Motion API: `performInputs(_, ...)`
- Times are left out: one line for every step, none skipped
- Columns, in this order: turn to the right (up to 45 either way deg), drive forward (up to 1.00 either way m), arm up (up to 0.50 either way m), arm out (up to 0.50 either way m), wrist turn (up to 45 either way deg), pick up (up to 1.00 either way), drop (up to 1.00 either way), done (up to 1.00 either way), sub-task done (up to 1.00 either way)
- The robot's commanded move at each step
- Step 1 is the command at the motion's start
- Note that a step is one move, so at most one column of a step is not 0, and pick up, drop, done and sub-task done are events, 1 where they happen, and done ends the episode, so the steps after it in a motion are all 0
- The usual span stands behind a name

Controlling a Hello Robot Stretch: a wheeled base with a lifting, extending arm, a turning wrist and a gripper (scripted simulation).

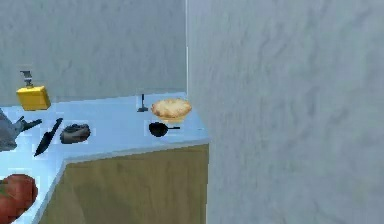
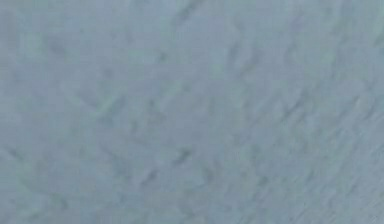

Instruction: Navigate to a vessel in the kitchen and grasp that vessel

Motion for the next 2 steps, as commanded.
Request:
performInputs(-45.0,0.0,0.0,0.0,0.0,0.0,0.0,0.0,0.0)
performInputs(-42.0,0.0,0.0,0.0,0.0,0.0,0.0,0.0,0.0)
